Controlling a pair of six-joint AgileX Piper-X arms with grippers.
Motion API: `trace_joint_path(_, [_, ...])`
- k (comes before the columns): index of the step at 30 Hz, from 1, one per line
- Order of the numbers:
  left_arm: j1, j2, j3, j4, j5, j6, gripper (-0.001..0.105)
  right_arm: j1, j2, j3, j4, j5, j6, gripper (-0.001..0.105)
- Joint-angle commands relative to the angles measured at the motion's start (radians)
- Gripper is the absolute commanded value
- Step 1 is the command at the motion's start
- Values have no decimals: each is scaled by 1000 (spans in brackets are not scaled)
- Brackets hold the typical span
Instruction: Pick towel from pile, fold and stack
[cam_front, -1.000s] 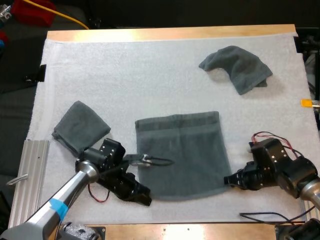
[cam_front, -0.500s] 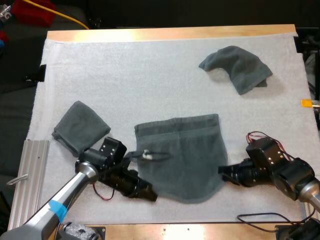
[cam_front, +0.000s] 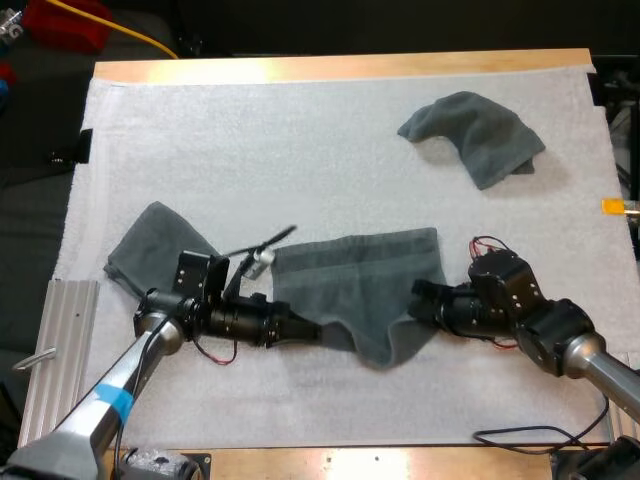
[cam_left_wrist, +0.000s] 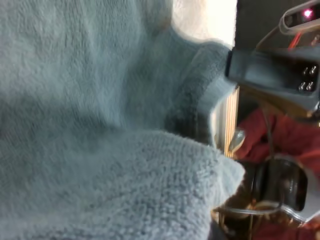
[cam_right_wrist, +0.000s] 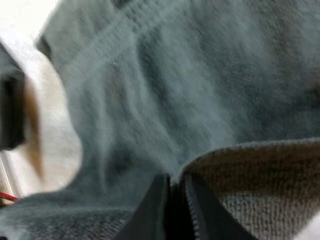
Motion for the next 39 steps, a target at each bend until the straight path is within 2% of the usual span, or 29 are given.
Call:
trace_joint_path(1, [6, 14, 5, -48, 30, -24, 7, -14, 11, -5, -35, -10, 19, 1])
trace_joint_path(11, [21, 124, 5, -281, 55, -131, 7, -155, 92, -5, -196, -40, 82, 1])
trace_joint_path(17, [23, 131, 5, -403, -8, -176, 7, -194, 164, -5, -318, -64, 143, 1])
trace_joint_path(22, [47, 139, 5, -422, -88, -181, 7, -214, 213, -5, -396, -72, 186, 1])
trace_joint_path(26, [97, 153, 5, -444, -108, -181, 7, -215, 253, -5, -424, -72, 190, 1])
trace_joint_path(34, [141, 181, 5, -460, -111, -181, 7, -215, 287, -5, -479, -44, 190, 1])
trace_joint_path(39, [141, 249, 5, -475, -73, -181, 7, -215, 286, -5, -481, -1, 190, 1])
